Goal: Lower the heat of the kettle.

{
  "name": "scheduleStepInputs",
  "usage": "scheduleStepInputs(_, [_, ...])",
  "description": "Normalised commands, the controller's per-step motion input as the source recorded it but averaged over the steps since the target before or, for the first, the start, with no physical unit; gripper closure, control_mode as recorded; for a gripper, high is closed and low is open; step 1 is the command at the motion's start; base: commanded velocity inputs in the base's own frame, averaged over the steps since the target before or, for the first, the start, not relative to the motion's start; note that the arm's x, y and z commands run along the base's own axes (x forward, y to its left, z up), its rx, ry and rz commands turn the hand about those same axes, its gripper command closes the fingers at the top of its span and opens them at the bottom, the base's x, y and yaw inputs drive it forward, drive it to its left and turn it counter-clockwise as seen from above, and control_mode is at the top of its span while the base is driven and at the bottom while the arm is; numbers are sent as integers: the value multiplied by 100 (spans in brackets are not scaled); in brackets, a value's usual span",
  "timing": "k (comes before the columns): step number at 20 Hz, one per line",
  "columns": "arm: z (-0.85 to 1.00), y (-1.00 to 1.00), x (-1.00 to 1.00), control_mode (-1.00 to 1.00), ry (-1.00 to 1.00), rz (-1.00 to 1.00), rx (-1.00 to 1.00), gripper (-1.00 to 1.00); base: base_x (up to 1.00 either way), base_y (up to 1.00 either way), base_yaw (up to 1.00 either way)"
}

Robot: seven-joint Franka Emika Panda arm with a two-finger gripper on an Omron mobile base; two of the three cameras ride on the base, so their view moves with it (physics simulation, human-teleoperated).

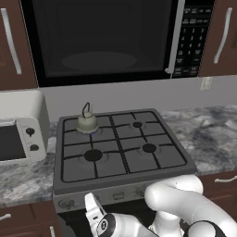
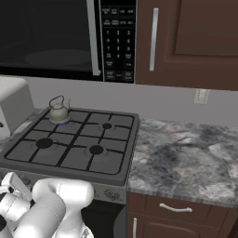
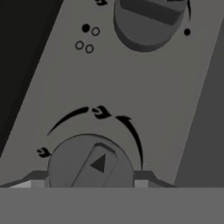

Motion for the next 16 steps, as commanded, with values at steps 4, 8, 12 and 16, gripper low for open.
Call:
scheduleStepInputs(4, [11,0,0,-100,-2,-12,33,100,0,0,0])
scheduleStepInputs(8, [19,0,0,-100,0,-11,35,100,0,0,0])
scheduleStepInputs(12, [19,0,0,-100,0,-11,40,100,0,0,0])
scheduleStepInputs(16, [11,-3,0,-100,0,-10,45,100,0,0,0])
